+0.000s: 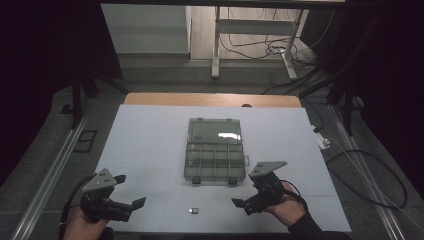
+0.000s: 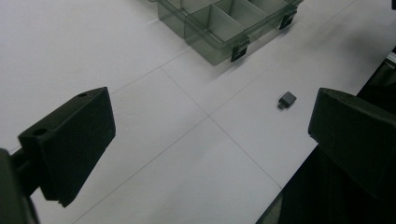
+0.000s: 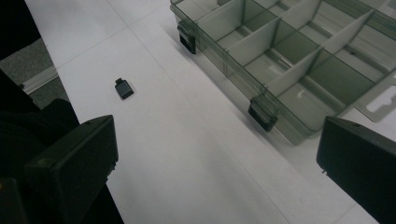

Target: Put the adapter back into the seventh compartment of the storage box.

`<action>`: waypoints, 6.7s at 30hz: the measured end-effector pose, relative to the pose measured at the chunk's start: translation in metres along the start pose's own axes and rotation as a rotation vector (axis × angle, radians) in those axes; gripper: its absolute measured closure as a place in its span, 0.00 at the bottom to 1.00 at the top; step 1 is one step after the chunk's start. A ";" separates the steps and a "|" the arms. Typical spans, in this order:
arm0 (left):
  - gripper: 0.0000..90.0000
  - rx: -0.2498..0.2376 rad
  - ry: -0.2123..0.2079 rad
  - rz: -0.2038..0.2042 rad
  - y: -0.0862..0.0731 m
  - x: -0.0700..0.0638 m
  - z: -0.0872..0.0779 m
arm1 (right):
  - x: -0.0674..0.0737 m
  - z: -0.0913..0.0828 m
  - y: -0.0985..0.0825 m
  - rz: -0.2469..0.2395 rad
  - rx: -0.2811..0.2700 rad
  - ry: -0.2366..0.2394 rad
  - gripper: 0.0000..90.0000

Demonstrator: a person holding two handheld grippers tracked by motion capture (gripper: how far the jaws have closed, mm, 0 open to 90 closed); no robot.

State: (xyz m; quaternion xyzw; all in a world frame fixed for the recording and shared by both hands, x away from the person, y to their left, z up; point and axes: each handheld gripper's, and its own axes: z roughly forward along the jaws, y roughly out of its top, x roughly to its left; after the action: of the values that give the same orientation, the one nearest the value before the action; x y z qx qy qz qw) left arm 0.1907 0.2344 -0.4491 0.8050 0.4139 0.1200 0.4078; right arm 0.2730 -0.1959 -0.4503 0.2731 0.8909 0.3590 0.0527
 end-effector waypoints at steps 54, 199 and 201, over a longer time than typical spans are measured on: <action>0.01 -0.013 -0.014 0.008 -0.001 0.001 -0.002 | 0.062 0.100 0.033 -0.157 0.231 0.059 0.00; 0.01 -0.007 -0.026 -0.038 -0.001 0.005 0.000 | -0.036 0.087 0.043 -0.002 0.058 -0.130 0.81; 0.01 -0.007 -0.026 -0.040 -0.001 0.005 0.000 | -0.036 0.086 0.044 0.003 0.048 -0.126 0.79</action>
State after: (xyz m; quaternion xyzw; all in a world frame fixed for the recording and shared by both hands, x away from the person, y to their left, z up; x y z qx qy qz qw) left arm 0.1934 0.2387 -0.4500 0.7967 0.4241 0.1027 0.4183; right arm 0.3480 -0.1360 -0.4881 0.2980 0.8938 0.3195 0.1016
